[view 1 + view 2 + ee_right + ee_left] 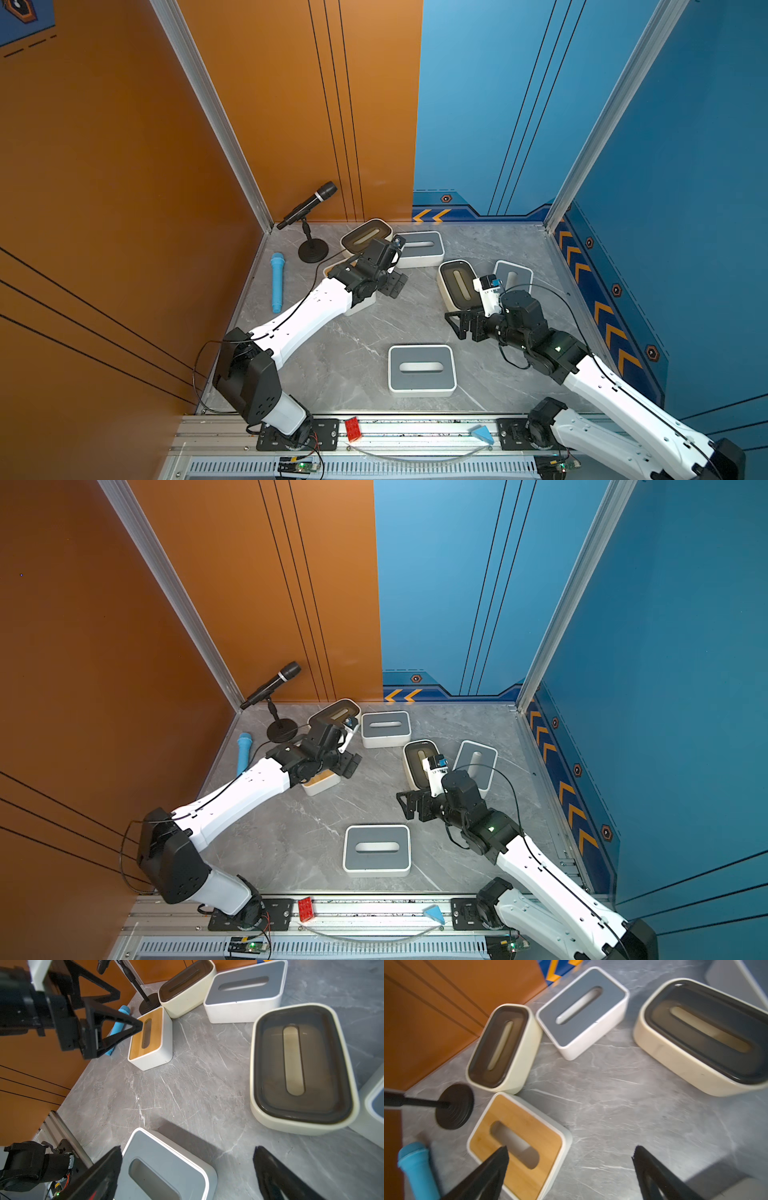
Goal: Stack the tissue boxes
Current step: Pick up the tissue box from the center of the board.
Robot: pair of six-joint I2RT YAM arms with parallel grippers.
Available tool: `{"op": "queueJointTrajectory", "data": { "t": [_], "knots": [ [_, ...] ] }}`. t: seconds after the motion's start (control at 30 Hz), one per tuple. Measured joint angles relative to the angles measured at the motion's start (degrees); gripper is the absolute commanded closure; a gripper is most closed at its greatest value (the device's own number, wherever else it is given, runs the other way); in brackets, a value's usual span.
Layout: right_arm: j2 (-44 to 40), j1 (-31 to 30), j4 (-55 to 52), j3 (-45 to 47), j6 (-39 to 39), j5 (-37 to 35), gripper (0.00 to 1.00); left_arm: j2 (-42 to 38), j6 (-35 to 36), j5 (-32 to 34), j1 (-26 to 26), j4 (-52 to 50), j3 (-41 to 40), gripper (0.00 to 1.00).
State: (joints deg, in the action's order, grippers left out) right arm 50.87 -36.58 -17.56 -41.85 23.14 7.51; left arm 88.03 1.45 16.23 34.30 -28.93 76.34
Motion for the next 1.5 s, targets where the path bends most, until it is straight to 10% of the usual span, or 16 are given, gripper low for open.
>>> {"op": "queueJointTrajectory", "data": {
  "t": [0.5, 1.5],
  "knots": [
    [12.2, -5.6, 20.5, 1.0, -11.3, -7.0, 0.0, 8.1, -22.0, 4.2, -19.5, -8.0, 6.4, 0.09],
    [19.0, -4.9, 45.2, 12.0, -13.3, 6.3, 0.0, 19.3, -36.4, -4.9, -22.6, -14.9, 7.8, 0.23]
  ]
}}
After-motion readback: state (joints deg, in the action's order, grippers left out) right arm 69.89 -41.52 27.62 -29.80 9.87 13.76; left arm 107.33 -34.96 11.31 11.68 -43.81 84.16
